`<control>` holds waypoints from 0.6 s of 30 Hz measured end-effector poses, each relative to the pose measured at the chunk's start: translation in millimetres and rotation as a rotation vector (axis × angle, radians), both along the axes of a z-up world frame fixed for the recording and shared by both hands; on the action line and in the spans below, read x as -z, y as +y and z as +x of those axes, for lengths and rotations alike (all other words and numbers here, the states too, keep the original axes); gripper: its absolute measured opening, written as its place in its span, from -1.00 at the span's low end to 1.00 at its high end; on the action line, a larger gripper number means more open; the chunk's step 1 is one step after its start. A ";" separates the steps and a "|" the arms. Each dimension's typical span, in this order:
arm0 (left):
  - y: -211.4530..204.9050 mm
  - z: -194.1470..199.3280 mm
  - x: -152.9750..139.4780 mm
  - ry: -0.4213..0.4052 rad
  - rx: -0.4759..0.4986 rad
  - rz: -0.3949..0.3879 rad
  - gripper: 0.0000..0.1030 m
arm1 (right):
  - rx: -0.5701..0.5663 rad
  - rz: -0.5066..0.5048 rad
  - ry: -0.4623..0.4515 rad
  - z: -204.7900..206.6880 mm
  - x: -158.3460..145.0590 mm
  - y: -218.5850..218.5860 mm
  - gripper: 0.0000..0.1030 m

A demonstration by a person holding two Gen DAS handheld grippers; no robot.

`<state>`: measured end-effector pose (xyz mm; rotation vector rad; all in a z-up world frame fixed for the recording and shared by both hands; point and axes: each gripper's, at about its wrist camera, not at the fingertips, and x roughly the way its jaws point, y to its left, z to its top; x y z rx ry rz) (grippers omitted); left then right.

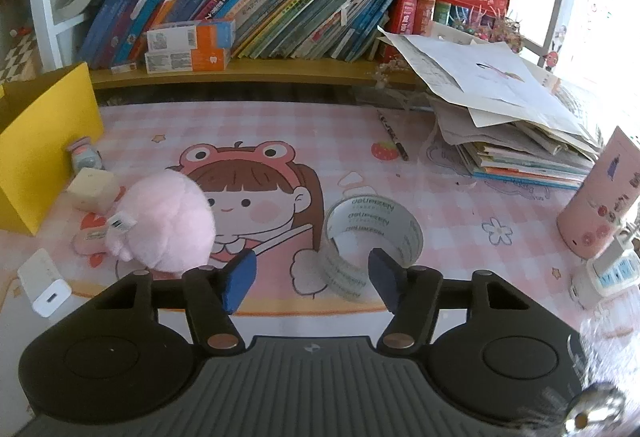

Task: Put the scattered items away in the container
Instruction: 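Close left gripper on white charger while right gripper closes on clear tape roll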

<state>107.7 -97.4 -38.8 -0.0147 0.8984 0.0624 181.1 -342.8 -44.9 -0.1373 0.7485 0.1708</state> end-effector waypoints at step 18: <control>2.8 35.7 40.8 0.129 0.001 -0.021 0.99 | -0.048 -0.066 0.046 49.5 19.4 1.3 -0.10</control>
